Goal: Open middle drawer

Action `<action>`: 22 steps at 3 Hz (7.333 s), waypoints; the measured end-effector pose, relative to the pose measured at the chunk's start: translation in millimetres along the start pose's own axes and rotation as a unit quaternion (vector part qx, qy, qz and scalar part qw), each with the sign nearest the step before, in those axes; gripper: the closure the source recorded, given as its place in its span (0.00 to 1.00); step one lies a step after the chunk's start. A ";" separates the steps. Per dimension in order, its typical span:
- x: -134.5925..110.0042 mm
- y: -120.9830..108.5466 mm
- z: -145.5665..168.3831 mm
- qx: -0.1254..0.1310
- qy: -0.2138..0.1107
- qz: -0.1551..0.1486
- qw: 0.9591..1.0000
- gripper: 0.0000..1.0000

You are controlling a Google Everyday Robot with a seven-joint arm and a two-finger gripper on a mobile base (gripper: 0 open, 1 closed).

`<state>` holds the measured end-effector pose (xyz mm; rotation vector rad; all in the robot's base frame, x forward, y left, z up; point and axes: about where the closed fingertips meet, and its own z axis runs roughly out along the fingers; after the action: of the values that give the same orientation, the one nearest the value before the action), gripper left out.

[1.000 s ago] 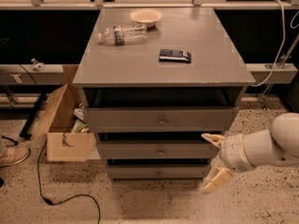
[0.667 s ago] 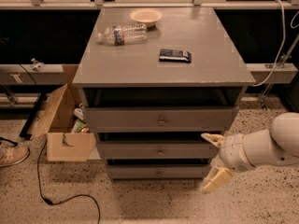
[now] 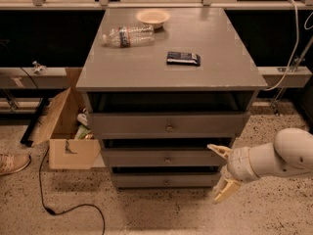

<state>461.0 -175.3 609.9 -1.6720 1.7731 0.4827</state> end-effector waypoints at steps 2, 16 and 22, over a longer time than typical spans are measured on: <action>41.9 -6.6 64.8 -0.012 -0.005 -0.051 0.999 0.00; 159.9 -109.7 129.2 0.049 0.218 -0.043 0.974 0.00; 185.1 -59.0 131.1 -0.063 0.343 -0.015 0.937 0.80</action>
Offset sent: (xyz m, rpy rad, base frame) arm 0.0360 0.0175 -0.1189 -0.0456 -0.0784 0.1161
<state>548.9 -233.3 400.4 -2.1242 2.2246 -0.0258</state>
